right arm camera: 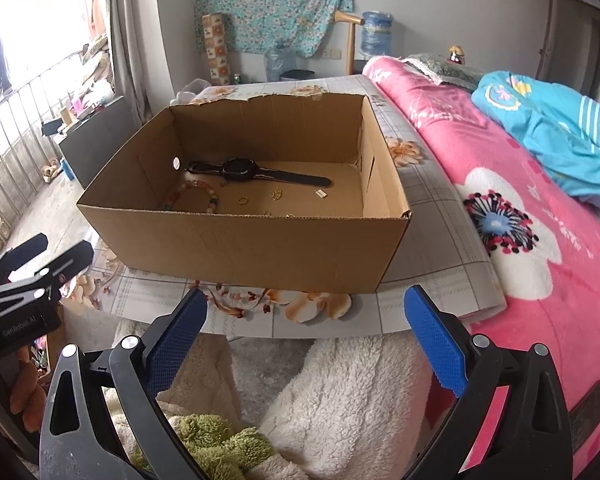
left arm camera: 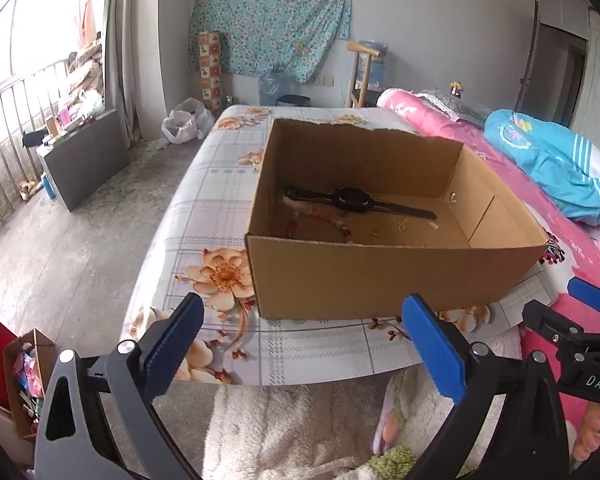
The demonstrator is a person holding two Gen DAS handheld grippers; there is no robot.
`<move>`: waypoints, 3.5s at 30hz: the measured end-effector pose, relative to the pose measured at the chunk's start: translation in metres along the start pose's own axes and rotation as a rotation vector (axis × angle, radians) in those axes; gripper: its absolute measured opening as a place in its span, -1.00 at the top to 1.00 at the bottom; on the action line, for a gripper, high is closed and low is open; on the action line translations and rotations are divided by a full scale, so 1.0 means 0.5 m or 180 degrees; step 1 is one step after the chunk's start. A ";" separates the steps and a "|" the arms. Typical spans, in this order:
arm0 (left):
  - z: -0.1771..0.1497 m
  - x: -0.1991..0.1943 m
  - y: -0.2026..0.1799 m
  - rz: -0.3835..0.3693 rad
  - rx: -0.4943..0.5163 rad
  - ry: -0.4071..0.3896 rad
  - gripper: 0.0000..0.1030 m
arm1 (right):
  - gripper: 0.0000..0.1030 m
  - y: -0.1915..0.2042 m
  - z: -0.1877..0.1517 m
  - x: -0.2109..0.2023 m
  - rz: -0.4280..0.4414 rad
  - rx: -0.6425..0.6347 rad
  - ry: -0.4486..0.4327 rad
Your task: Organize jewelry
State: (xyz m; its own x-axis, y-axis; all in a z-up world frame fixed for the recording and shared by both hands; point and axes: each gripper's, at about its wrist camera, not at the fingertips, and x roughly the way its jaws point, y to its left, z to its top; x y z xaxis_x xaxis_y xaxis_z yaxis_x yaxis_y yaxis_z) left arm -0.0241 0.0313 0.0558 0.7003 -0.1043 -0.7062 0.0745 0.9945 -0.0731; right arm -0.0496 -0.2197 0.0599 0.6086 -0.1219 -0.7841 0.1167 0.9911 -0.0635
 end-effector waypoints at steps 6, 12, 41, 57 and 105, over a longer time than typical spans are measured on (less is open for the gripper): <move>-0.002 0.038 -0.011 -0.0025 -0.0170 0.0359 -0.89 | -0.84 -0.011 0.007 0.018 -0.0065 0.0082 0.0066; -0.007 0.060 -0.037 0.0177 -0.0044 0.0547 -0.89 | -0.84 -0.010 0.011 0.035 -0.0038 0.0067 0.0140; 0.017 0.072 -0.065 0.0284 0.0066 0.0646 -0.89 | -0.84 -0.002 0.023 0.065 0.0067 0.0117 0.0269; 0.024 0.084 -0.074 0.0278 0.0099 0.0670 -0.89 | -0.84 -0.010 0.022 0.069 0.0047 0.0170 0.0295; 0.044 0.138 -0.062 0.0217 0.0015 0.1097 -0.89 | -0.84 -0.014 0.033 0.114 0.0069 0.0341 0.0533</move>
State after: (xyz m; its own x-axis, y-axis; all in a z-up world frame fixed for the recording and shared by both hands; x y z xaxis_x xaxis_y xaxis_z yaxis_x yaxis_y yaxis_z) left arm 0.0374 -0.0065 0.0247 0.4231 -0.0303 -0.9056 0.0397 0.9991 -0.0148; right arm -0.0028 -0.2343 0.0258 0.4738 -0.0813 -0.8769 0.1934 0.9810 0.0136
